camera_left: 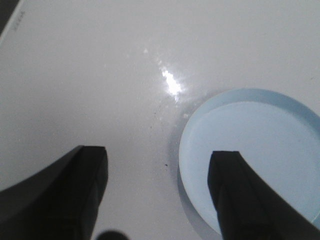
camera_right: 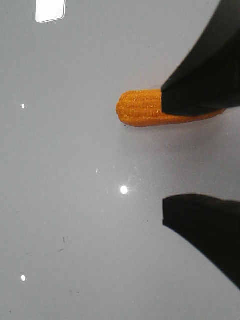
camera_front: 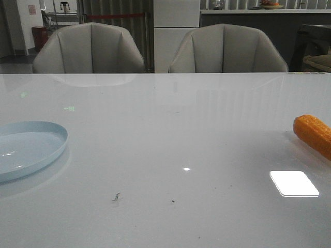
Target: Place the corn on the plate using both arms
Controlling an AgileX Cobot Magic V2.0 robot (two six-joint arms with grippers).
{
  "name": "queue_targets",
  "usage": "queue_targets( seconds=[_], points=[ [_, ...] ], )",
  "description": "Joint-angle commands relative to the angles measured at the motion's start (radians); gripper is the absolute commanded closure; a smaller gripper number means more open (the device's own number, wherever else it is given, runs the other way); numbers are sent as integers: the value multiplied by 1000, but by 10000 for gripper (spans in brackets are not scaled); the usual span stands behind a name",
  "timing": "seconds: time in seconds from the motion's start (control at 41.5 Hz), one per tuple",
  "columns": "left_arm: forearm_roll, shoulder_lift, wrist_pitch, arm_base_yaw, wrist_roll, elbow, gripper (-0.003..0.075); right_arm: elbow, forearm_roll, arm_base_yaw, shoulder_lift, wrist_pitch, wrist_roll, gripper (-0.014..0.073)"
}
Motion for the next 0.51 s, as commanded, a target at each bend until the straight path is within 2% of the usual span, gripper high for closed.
queue_targets(
  seconds=[0.0, 0.29, 0.483],
  points=[
    [-12, 82, 73, 3, -12, -136, 225, -37, 8, -1, -14, -65, 0, 126],
    [-33, 412, 266, 3, -12, -405, 225, -37, 9, -1, -14, -65, 0, 126],
    [-75, 565, 354, 3, -12, -481, 225, -37, 9, -1, -14, -65, 0, 126]
  ],
)
